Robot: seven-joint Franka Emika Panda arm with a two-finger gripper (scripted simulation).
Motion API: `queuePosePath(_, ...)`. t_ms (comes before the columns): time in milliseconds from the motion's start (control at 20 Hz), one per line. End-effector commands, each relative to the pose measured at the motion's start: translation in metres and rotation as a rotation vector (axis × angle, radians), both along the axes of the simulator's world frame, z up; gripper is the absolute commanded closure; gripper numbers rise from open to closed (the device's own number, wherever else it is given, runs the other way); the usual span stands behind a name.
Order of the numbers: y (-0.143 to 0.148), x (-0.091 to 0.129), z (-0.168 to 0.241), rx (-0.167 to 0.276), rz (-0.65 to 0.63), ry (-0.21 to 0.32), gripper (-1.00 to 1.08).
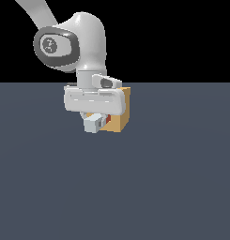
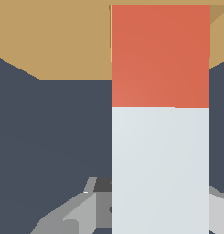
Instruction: Insert the peg into the horizontal hole in a box.
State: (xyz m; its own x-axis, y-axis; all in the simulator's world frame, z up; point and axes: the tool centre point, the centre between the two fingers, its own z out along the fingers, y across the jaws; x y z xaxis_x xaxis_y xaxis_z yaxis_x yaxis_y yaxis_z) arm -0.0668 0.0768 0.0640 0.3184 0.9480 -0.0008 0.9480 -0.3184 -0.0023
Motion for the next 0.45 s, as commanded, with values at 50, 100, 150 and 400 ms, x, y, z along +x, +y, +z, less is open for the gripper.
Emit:
queuePosePath(50,0.021,0.008,0.002,0.001,0.000,-0.003,1.08)
queuePosePath(100,0.025,0.009,0.002,0.001,0.000,-0.003,1.08)
queuePosePath(150,0.029,0.011,0.002,0.001,0.000,-0.003,1.08)
queuePosePath(400,0.036,0.014,0.002,0.001,0.000,-0.004,1.08)
